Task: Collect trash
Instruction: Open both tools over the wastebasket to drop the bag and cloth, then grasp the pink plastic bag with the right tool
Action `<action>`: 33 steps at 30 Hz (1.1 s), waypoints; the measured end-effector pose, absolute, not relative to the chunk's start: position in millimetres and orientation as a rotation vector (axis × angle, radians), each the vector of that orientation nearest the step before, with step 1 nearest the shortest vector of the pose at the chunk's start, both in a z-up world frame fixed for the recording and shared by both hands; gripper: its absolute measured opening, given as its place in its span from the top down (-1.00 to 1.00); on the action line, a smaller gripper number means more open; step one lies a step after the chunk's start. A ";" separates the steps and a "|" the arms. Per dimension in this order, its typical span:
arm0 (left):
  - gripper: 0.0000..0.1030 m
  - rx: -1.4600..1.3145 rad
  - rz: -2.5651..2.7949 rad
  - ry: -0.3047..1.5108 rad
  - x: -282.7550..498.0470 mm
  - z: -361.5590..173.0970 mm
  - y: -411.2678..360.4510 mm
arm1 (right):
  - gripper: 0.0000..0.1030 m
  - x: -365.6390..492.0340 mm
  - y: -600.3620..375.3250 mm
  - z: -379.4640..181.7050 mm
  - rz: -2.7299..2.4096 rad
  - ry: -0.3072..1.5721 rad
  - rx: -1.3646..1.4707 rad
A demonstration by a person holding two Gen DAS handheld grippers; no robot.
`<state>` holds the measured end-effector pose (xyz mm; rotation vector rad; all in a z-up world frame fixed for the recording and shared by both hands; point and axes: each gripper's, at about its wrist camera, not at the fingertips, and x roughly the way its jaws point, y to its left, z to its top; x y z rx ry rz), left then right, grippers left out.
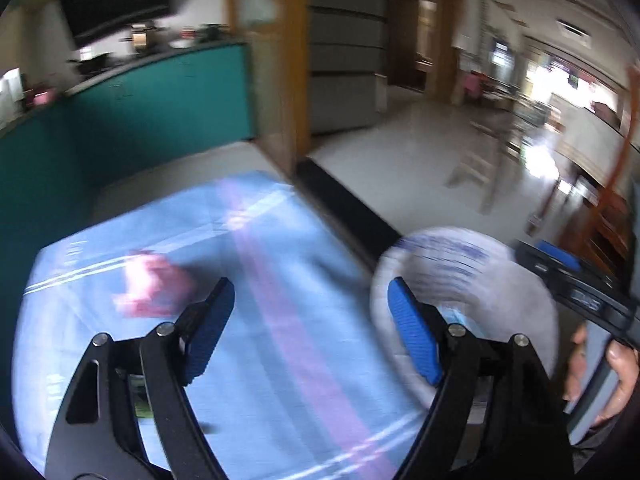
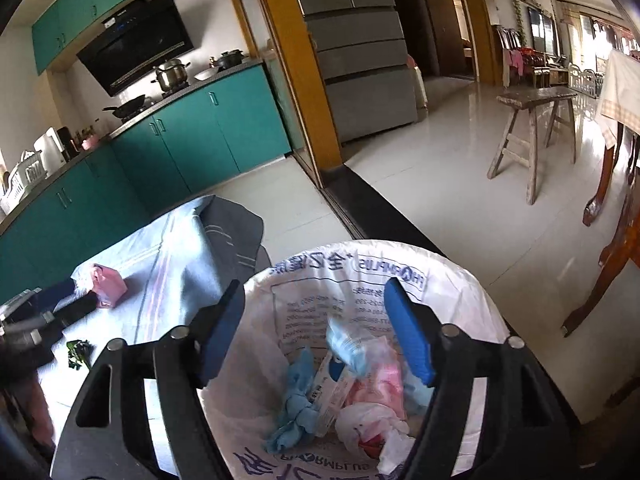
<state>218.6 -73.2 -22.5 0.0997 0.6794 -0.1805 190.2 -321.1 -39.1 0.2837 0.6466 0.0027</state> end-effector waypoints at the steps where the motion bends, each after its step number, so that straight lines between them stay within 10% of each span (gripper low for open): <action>1: -0.54 0.091 -0.120 0.668 219.1 -16.3 -54.9 | -0.40 190.8 -318.1 -38.1 0.013 0.645 0.285; 28: -0.71 0.087 0.371 0.711 183.7 -24.2 155.2 | -0.42 345.5 7.8 -79.0 0.436 0.936 0.124; 33: -0.71 0.020 0.333 0.735 185.8 -25.8 152.1 | 0.16 326.1 6.1 -68.7 0.492 0.908 0.075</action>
